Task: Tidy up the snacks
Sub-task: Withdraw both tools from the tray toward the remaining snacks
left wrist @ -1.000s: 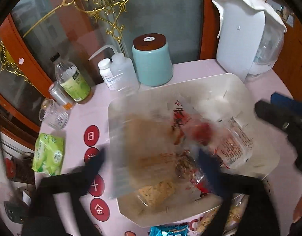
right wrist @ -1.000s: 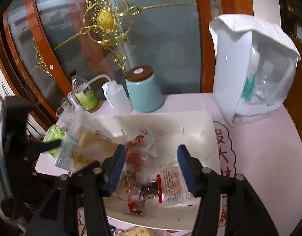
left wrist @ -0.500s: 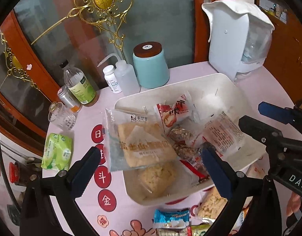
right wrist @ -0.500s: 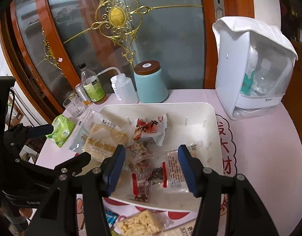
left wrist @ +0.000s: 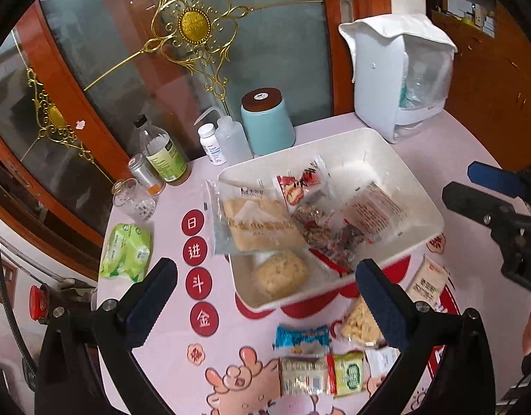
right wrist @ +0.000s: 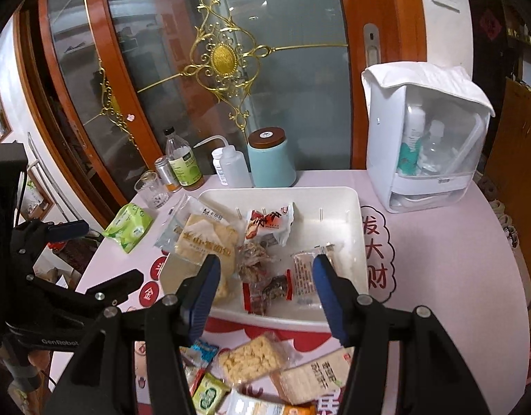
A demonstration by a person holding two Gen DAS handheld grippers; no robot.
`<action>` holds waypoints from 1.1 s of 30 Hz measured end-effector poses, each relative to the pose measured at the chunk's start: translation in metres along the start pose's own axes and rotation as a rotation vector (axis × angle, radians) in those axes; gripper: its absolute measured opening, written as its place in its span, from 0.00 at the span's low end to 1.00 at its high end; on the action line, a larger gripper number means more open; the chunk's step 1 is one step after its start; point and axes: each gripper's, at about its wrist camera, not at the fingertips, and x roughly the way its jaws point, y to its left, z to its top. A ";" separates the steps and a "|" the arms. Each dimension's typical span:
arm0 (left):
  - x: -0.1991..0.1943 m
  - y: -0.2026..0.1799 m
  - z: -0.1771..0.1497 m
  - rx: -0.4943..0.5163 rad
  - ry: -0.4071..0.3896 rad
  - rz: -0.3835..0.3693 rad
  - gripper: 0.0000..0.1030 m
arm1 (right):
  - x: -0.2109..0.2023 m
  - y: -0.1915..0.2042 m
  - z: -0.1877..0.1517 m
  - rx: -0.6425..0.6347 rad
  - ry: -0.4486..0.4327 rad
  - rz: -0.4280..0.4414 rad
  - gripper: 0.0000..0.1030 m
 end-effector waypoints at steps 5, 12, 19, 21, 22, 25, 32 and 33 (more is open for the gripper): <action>-0.023 -0.007 -0.019 0.016 -0.012 0.017 1.00 | -0.023 -0.001 -0.019 -0.021 0.000 0.007 0.54; -0.043 -0.013 -0.047 -0.006 -0.008 0.018 1.00 | -0.037 -0.010 -0.044 -0.029 0.018 0.017 0.54; -0.048 -0.016 -0.072 -0.033 0.011 0.003 1.00 | -0.032 -0.010 -0.076 -0.098 0.080 0.050 0.54; -0.045 -0.016 -0.079 -0.047 0.027 0.001 1.00 | -0.026 -0.007 -0.089 -0.129 0.110 0.073 0.54; -0.042 -0.015 -0.083 -0.058 0.039 -0.003 1.00 | -0.022 -0.006 -0.094 -0.144 0.126 0.085 0.54; -0.032 -0.012 -0.094 -0.090 0.071 -0.012 1.00 | -0.010 -0.003 -0.111 -0.197 0.166 0.109 0.54; 0.002 -0.008 -0.120 -0.177 0.164 -0.029 1.00 | 0.029 0.000 -0.151 -0.357 0.274 0.136 0.54; 0.011 -0.008 -0.125 -0.194 0.184 -0.027 1.00 | 0.036 0.002 -0.159 -0.394 0.291 0.139 0.54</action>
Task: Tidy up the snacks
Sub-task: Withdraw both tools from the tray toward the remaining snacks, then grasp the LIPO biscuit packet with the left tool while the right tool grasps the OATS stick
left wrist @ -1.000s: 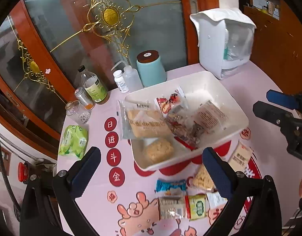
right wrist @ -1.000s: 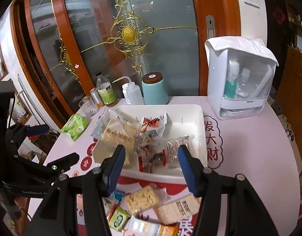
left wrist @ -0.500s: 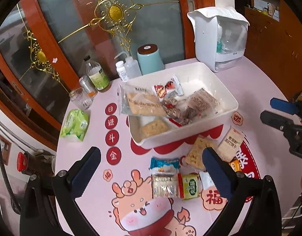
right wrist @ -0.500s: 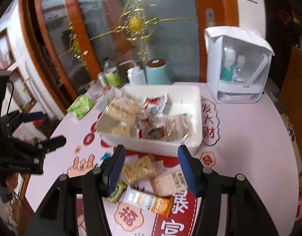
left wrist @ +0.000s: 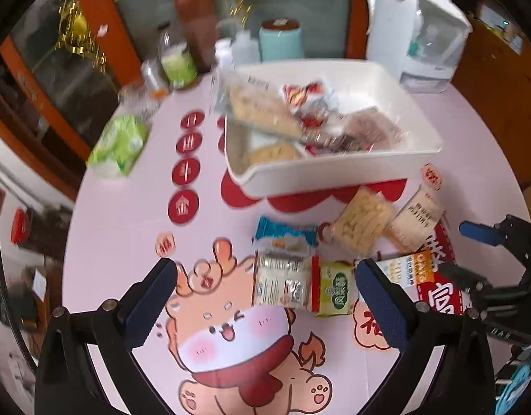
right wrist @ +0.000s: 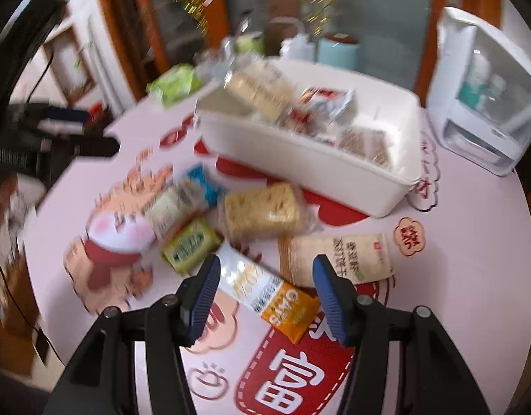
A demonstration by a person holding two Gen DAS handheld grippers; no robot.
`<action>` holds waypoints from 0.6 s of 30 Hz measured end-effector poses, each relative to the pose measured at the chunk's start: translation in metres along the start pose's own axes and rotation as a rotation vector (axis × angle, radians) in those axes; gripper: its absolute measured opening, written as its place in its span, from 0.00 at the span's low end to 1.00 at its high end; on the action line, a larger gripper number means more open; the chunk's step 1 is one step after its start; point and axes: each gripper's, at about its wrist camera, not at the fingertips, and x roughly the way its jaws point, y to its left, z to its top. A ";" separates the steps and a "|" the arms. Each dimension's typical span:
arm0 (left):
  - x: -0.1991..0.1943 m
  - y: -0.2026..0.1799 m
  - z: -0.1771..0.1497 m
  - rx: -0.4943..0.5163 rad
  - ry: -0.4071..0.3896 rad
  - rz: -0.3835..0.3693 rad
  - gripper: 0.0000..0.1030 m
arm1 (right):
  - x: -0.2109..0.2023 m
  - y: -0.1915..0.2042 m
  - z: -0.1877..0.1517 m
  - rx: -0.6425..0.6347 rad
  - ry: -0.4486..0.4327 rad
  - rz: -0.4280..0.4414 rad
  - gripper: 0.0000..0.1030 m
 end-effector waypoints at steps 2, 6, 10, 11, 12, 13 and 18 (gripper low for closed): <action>0.012 0.002 -0.004 -0.033 0.024 0.005 1.00 | 0.009 0.004 -0.005 -0.039 0.022 0.014 0.54; 0.043 0.011 -0.010 -0.150 0.086 0.041 1.00 | 0.027 0.017 -0.011 -0.135 0.045 0.018 0.54; 0.067 0.016 -0.011 -0.249 0.143 0.062 0.99 | 0.044 0.025 -0.011 -0.208 0.077 0.042 0.54; 0.073 0.018 -0.011 -0.282 0.157 0.064 0.99 | 0.049 0.027 -0.011 -0.233 0.091 0.038 0.54; 0.078 0.019 -0.011 -0.309 0.166 0.063 0.99 | 0.053 0.028 -0.011 -0.247 0.100 0.032 0.54; 0.082 0.021 -0.011 -0.334 0.175 0.065 1.00 | 0.058 0.029 -0.012 -0.270 0.119 0.027 0.54; 0.108 0.032 -0.014 -0.497 0.254 0.056 0.99 | 0.071 0.028 -0.015 -0.324 0.155 0.014 0.54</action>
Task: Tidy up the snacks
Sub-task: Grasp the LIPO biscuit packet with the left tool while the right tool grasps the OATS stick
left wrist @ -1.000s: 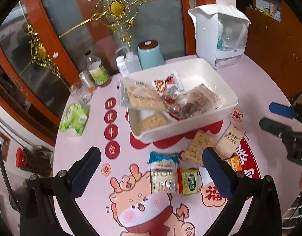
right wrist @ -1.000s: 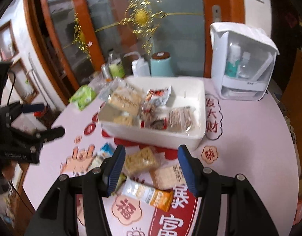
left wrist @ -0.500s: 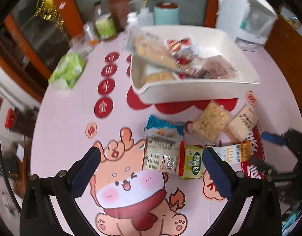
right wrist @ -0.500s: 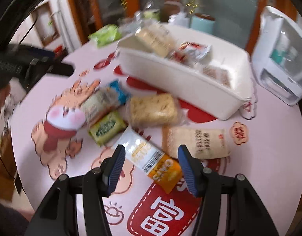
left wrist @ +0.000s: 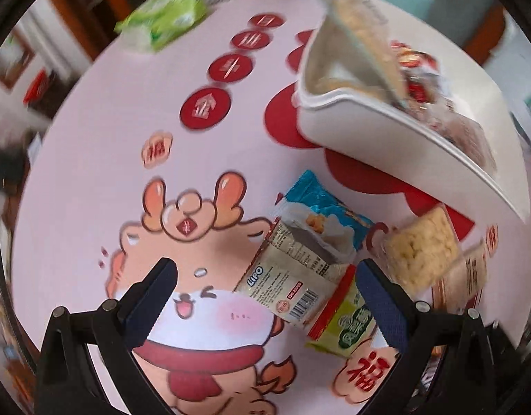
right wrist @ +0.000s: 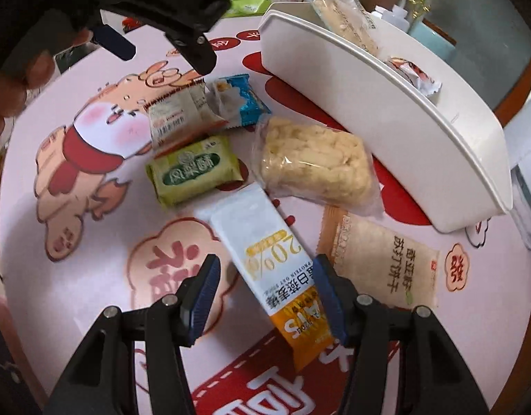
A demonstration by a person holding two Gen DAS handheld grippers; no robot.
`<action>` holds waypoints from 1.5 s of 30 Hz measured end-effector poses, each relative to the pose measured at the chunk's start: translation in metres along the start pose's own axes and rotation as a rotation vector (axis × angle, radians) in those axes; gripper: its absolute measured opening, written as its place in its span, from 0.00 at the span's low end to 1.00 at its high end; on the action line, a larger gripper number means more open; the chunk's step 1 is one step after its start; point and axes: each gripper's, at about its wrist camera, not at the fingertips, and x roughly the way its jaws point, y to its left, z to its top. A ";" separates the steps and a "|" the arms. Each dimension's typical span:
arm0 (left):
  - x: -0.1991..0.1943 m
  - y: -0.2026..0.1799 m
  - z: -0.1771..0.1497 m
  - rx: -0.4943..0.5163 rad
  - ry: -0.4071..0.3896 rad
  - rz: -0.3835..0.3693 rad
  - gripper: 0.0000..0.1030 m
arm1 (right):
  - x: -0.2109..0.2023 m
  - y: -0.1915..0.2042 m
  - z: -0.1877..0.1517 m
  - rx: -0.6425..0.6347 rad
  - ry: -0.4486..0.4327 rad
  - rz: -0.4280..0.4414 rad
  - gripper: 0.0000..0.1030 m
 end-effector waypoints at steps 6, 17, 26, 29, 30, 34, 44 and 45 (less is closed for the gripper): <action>0.026 0.008 0.001 -0.146 0.080 0.025 0.99 | 0.006 -0.001 -0.003 -0.002 0.025 0.036 0.54; 0.056 0.003 0.001 -0.268 0.160 0.051 0.99 | 0.012 0.005 -0.014 0.030 0.015 0.074 0.47; 0.067 0.000 -0.011 -0.328 0.216 0.054 0.91 | 0.010 0.008 -0.013 0.063 0.005 0.086 0.41; 0.051 0.000 -0.020 -0.273 0.164 0.056 0.55 | 0.009 0.012 -0.014 0.071 0.000 0.084 0.40; 0.046 0.001 -0.025 -0.251 0.161 0.067 0.50 | 0.008 0.014 -0.015 0.077 -0.006 0.089 0.39; 0.041 0.002 -0.033 -0.178 0.152 0.045 0.44 | 0.001 0.019 -0.020 0.104 -0.030 0.106 0.39; 0.008 0.008 -0.092 0.118 0.091 0.006 0.44 | -0.035 0.028 -0.033 0.238 -0.126 0.102 0.39; 0.001 0.011 -0.100 0.148 0.077 0.007 0.44 | -0.041 0.028 -0.032 0.255 -0.137 0.093 0.39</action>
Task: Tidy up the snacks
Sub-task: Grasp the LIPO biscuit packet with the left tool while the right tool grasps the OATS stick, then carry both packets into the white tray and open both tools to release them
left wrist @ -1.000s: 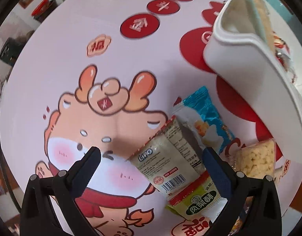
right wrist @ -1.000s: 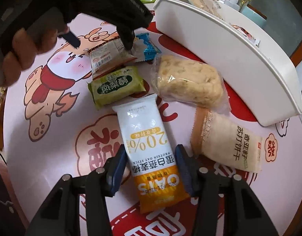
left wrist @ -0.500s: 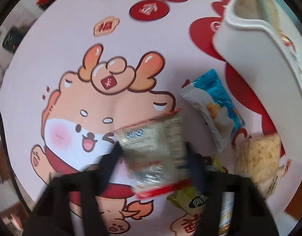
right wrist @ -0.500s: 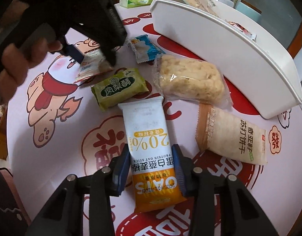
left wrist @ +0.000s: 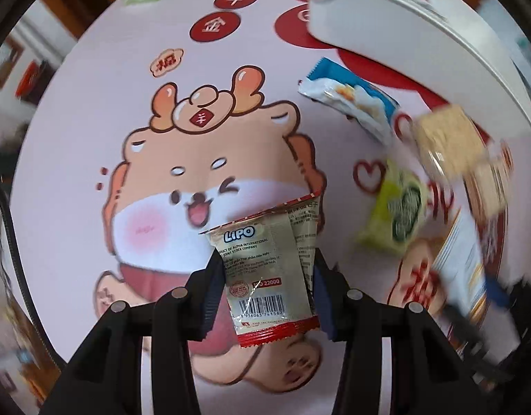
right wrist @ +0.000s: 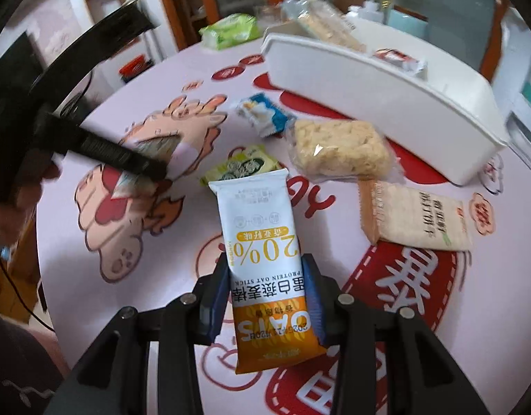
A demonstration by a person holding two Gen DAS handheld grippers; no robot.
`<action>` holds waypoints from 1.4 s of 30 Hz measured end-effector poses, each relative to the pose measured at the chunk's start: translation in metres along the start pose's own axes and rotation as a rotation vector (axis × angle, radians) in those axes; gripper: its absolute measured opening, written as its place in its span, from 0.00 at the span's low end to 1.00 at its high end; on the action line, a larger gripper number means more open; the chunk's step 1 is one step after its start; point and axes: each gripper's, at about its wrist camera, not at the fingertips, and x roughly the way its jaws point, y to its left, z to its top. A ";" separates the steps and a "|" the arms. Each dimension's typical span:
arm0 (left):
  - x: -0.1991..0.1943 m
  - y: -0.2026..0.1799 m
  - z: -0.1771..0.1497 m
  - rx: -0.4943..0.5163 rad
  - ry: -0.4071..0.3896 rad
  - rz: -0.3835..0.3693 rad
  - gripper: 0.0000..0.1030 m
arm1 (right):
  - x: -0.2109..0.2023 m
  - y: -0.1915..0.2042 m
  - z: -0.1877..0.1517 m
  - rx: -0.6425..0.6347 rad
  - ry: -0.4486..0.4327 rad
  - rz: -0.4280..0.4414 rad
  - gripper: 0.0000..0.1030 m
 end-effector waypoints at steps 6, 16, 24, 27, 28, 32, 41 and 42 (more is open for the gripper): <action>-0.046 -0.004 -0.013 0.101 -0.092 -0.014 0.44 | -0.040 0.001 0.020 0.057 -0.098 -0.004 0.39; -0.143 -0.011 0.048 0.265 -0.312 -0.036 0.44 | -0.124 -0.015 0.095 0.113 -0.328 -0.063 0.39; -0.209 -0.044 0.115 0.337 -0.515 -0.008 0.44 | -0.180 -0.056 0.159 0.222 -0.485 -0.175 0.39; -0.230 -0.057 0.136 0.350 -0.580 0.003 0.44 | -0.189 -0.071 0.181 0.254 -0.520 -0.223 0.39; -0.236 -0.061 0.145 0.353 -0.599 0.011 0.44 | -0.189 -0.077 0.188 0.268 -0.526 -0.245 0.39; -0.246 -0.075 0.172 0.363 -0.635 0.005 0.44 | -0.176 -0.097 0.204 0.330 -0.521 -0.296 0.39; -0.193 -0.110 0.222 0.392 -0.565 -0.024 0.44 | -0.109 -0.145 0.214 0.470 -0.401 -0.301 0.40; -0.184 -0.113 0.226 0.393 -0.549 -0.029 0.44 | -0.102 -0.148 0.214 0.480 -0.387 -0.304 0.40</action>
